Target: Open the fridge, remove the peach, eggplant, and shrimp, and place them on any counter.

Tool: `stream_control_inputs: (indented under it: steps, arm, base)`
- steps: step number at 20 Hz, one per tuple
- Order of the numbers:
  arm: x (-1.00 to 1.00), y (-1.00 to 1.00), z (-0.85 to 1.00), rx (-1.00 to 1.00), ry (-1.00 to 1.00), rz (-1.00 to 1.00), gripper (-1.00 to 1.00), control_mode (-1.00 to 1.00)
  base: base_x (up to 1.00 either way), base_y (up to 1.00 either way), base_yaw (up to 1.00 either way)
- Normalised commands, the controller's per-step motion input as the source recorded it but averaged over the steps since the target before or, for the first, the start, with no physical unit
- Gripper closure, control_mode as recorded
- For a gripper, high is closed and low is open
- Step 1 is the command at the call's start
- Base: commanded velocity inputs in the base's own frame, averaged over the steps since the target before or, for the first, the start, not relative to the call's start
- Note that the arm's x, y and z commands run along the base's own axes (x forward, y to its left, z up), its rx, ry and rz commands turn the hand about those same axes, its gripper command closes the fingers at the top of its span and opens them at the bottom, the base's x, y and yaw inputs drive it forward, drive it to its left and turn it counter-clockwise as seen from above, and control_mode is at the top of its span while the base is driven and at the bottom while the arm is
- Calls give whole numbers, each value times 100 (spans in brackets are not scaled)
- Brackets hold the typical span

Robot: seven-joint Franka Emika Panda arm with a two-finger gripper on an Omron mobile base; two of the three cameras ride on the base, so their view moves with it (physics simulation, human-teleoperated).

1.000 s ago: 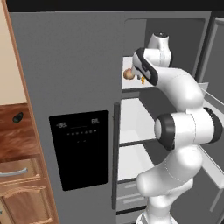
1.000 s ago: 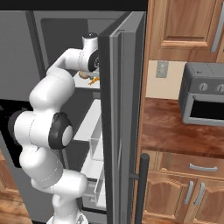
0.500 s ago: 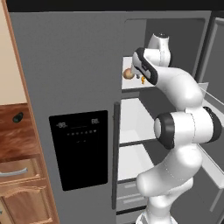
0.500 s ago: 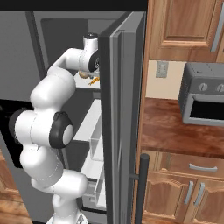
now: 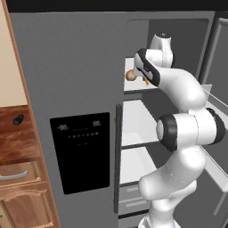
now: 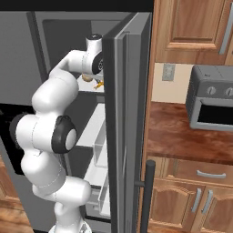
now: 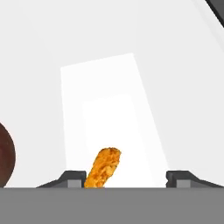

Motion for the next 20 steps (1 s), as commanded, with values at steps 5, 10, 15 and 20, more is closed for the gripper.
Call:
stream_control_inputs:
  steps: [5, 10, 15, 20]
  arm:
    - [-1, 20, -41, 0, 0, -1, 100, -100]
    - [-24, 42, 0, 1, 0, -5, 100, -100]
    - [-32, 25, 11, 2, -2, -5, 100, -100]
    - [-93, -11, 38, 3, -24, -1, 100, -100]
  base:
    - [0, 0, 0]
    - [0, 0, 0]
    - [0, 0, 0]
    - [0, 0, 0]
